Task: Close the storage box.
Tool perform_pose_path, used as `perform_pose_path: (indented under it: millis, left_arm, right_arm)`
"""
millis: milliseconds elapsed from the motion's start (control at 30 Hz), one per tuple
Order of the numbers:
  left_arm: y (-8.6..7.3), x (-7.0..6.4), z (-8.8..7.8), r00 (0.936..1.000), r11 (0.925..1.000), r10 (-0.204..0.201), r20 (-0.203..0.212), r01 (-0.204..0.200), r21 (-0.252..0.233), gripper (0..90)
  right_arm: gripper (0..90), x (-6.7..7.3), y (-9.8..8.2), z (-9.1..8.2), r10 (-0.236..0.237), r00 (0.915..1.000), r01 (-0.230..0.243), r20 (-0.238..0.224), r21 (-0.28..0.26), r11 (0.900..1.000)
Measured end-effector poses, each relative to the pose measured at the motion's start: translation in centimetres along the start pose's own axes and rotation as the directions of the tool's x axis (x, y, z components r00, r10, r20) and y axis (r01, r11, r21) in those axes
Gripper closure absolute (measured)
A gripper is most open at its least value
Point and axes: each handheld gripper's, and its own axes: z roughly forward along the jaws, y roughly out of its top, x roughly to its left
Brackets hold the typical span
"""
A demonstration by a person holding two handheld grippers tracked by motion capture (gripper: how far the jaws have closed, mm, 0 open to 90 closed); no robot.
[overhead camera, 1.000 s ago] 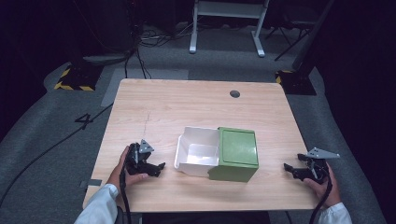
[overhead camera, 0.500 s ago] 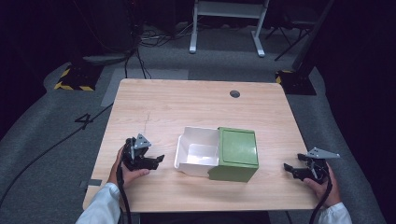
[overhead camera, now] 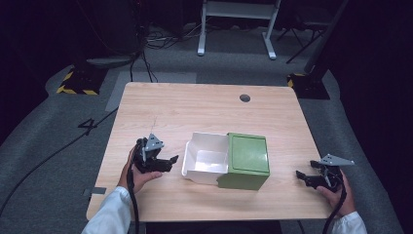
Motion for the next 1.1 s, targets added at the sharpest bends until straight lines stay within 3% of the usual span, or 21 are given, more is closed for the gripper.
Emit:
perform_pose_path:
  millis: [300, 367, 400, 733, 900, 1100]
  left_arm:
    - [1.4, -1.0, 1.7, 0.9987, 0.9999, 0.012, 0.050, -0.012, -0.004, 21.2]
    - [1.6, -0.9, 2.2, 0.9980, 1.0000, -0.003, 0.063, 0.003, -0.004, 21.2]
    - [1.7, -0.6, 2.8, 0.9959, 0.9994, -0.034, 0.084, 0.034, 0.002, 21.1]
    - [1.8, -0.5, 4.7, 0.9977, 0.9983, -0.024, 0.063, 0.021, 0.054, 23.0]
    - [1.6, -0.5, 5.6, 0.9936, 0.9962, -0.059, 0.096, 0.052, 0.069, 23.6]
    - [1.4, -1.1, 6.4, 0.9904, 0.9942, -0.054, 0.127, 0.041, 0.099, 26.7]
  right_arm:
    - [15.7, 0.0, 0.0, 0.0, 0.000, 1.0000, 0.000, 0.000, 0.000, 1.000]
    - [15.7, 0.0, 0.0, 0.0, 0.000, 1.0000, 0.000, 0.000, 0.000, 1.000]
    - [15.7, 0.0, 0.0, 0.0, 0.000, 1.0000, 0.000, 0.000, 0.000, 1.000]
    - [15.8, 0.0, 0.0, 0.0, -0.001, 1.0000, 0.001, 0.000, 0.000, 1.000]
    - [15.8, 0.0, 0.0, 0.0, -0.001, 1.0000, 0.001, 0.000, 0.000, 1.000]
    - [15.8, 0.0, 0.0, 0.0, -0.001, 1.0000, 0.001, 0.000, 0.000, 1.000]
